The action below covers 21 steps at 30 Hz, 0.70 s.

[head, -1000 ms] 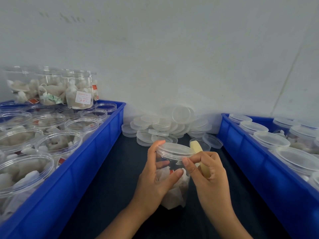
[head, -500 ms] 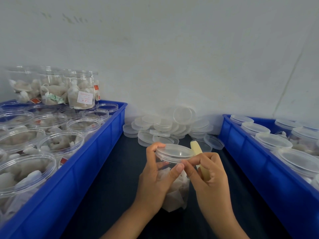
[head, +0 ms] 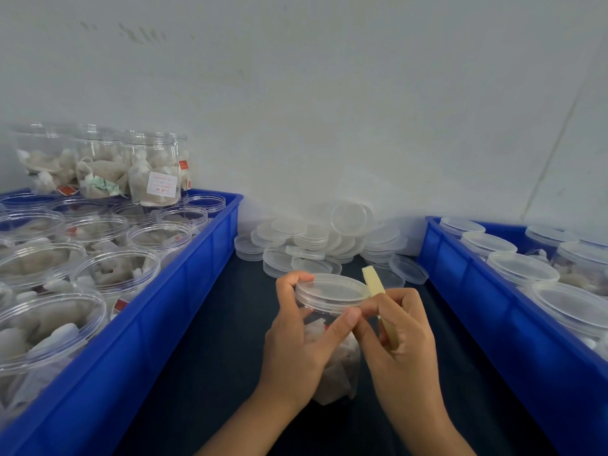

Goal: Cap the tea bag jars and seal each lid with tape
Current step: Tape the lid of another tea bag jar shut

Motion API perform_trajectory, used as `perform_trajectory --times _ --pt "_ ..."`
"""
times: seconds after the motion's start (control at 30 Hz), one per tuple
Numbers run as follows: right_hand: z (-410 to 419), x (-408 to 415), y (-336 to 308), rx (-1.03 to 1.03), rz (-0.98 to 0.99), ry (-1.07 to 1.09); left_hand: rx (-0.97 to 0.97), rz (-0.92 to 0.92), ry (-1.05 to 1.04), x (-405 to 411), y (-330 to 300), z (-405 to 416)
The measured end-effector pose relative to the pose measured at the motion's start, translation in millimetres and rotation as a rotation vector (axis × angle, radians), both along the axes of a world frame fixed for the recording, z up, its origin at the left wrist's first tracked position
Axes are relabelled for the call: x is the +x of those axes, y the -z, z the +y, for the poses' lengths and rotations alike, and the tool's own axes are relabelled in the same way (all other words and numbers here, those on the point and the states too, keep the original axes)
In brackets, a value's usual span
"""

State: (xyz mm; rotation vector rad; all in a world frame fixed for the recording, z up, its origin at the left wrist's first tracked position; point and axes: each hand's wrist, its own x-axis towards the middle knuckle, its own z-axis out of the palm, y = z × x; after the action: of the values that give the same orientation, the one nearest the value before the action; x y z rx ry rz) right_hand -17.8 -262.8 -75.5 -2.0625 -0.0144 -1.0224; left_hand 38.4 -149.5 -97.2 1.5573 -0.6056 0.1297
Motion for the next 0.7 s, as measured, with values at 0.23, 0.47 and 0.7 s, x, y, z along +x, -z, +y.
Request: perform_trajectory --times 0.23,0.47,0.7 --pt "-5.3 -2.5 -0.4 -0.048 0.009 -0.075 0.019 -0.009 -0.051 3.0 -0.7 1.3" --pt "-15.0 -5.1 -5.0 -0.411 0.085 0.142 0.051 -0.048 -0.170 3.8 2.5 4.2" --pt "-30.8 -5.0 -11.8 -0.488 0.288 0.180 0.053 -0.056 -0.150 4.8 -0.8 5.7"
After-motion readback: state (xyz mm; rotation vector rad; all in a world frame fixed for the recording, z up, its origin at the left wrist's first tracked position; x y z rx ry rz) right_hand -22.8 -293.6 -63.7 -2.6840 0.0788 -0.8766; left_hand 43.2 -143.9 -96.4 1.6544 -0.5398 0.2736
